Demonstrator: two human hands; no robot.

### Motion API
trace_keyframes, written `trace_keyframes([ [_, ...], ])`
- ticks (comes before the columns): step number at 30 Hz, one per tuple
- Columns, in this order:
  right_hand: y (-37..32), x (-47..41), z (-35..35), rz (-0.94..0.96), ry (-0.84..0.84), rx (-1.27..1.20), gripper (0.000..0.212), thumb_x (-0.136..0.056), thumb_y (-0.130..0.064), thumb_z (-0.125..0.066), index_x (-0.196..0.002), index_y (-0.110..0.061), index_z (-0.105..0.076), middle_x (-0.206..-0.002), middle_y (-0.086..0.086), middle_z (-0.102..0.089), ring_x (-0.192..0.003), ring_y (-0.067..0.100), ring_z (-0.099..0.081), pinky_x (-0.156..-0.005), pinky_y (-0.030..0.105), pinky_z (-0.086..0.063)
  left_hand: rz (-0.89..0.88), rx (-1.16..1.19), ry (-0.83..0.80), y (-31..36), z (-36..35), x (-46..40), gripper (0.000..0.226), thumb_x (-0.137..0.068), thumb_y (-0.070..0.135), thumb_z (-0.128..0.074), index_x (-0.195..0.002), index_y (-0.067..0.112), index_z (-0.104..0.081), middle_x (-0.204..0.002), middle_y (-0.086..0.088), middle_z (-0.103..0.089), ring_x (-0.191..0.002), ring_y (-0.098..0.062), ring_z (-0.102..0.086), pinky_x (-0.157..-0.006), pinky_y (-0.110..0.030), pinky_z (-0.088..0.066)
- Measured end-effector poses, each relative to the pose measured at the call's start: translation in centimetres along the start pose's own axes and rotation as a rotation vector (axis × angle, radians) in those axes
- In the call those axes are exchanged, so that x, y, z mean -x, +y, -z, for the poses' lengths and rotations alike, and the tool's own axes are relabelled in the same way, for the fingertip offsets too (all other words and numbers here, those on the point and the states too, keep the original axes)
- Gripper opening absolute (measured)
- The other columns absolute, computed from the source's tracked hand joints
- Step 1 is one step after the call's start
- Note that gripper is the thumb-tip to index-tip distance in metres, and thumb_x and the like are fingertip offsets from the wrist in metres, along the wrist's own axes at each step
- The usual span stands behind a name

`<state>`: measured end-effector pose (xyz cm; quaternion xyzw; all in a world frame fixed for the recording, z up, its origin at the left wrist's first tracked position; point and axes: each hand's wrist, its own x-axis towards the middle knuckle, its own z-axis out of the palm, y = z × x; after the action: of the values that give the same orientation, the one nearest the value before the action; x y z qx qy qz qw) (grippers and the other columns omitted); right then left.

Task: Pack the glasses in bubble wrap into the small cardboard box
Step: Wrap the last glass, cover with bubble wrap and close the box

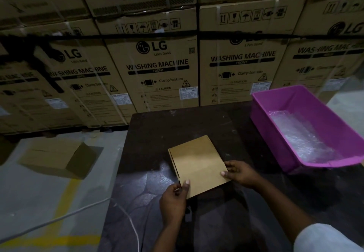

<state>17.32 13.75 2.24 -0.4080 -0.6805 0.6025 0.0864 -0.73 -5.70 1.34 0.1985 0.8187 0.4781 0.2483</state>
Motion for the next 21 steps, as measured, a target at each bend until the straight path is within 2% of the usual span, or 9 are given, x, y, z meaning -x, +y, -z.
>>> trace_keyframes([
  [2, 0.1, -0.1, 0.0, -0.025, 0.003, -0.017, 0.027, -0.086, -0.007, -0.068, -0.111, -0.013, -0.064, -0.106, 0.006, -0.071, -0.095, 0.014, -0.068, -0.089, 0.03, -0.053, -0.02, -0.017, 0.013, 0.0, -0.1, 0.1, 0.06, -0.064, 0.086, -0.054, -0.082, 0.03, -0.068, -0.07, 0.01, -0.071, -0.066, -0.01, -0.069, -0.065, -0.04, -0.058],
  [4, 0.3, -0.3, -0.2, -0.028, 0.015, -0.024, 0.023, -0.084, -0.009, -0.071, -0.105, -0.016, -0.066, -0.104, 0.006, -0.072, -0.096, 0.017, -0.069, -0.09, 0.034, -0.053, -0.02, -0.013, 0.032, 0.1, -0.1, 0.2, 0.058, -0.063, 0.086, -0.055, -0.089, 0.035, -0.063, -0.073, 0.008, -0.071, -0.068, -0.011, -0.069, -0.063, -0.041, -0.059],
  [6, 0.5, -0.4, -0.4, -0.022, 0.054, -0.032, 0.025, -0.08, -0.012, -0.075, -0.103, -0.016, -0.066, -0.104, 0.007, -0.072, -0.098, 0.02, -0.068, -0.09, 0.038, -0.054, -0.014, -0.004, 0.037, 0.0, -0.1, 0.2, 0.055, -0.062, 0.084, -0.058, -0.088, 0.036, -0.061, -0.075, 0.008, -0.07, -0.069, -0.012, -0.069, -0.062, -0.043, -0.059],
  [8, 0.8, -0.6, -0.6, -0.016, 0.101, -0.049, 0.028, -0.078, -0.011, -0.077, -0.103, -0.012, -0.065, -0.103, 0.009, -0.072, -0.098, 0.022, -0.068, -0.089, 0.04, -0.054, -0.012, 0.021, 0.05, -0.3, -0.3, 0.0, 0.057, -0.062, 0.082, -0.059, -0.084, 0.03, -0.065, -0.074, 0.008, -0.071, -0.069, -0.01, -0.069, -0.063, -0.043, -0.059],
  [12, 0.6, -0.4, -1.0, -0.006, 0.13, -0.085, 0.023, -0.079, -0.004, -0.074, -0.098, -0.013, -0.064, -0.101, 0.012, -0.071, -0.093, 0.023, -0.067, -0.081, 0.033, -0.055, -0.007, 0.044, 0.048, -0.6, -0.6, 0.0, 0.053, -0.064, 0.074, -0.063, -0.084, 0.025, -0.066, -0.073, 0.007, -0.072, -0.069, -0.007, -0.069, -0.066, -0.042, -0.059],
  [16, 0.1, 0.0, -1.1, -0.026, 0.126, -0.157, 0.021, -0.082, 0.001, -0.07, -0.098, -0.01, -0.061, -0.094, 0.009, -0.07, -0.082, 0.016, -0.066, -0.065, 0.022, -0.052, 0.0, 0.018, 0.021, -0.2, -0.7, 0.1, 0.04, -0.075, 0.059, -0.067, -0.1, 0.03, -0.055, -0.082, 0.002, -0.069, -0.077, -0.016, -0.067, -0.07, -0.037, -0.057],
  [21, 0.5, 0.1, -1.4, -0.006, 0.19, -0.188, 0.026, -0.08, 0.005, -0.07, -0.099, -0.007, -0.059, -0.098, 0.012, -0.067, -0.086, 0.019, -0.064, -0.066, 0.019, -0.053, -0.032, -0.027, -0.008, -0.2, -0.4, -0.2, 0.037, -0.081, 0.048, -0.07, -0.108, 0.033, -0.05, -0.08, 0.006, -0.068, -0.079, -0.015, -0.066, -0.071, -0.027, -0.051],
])
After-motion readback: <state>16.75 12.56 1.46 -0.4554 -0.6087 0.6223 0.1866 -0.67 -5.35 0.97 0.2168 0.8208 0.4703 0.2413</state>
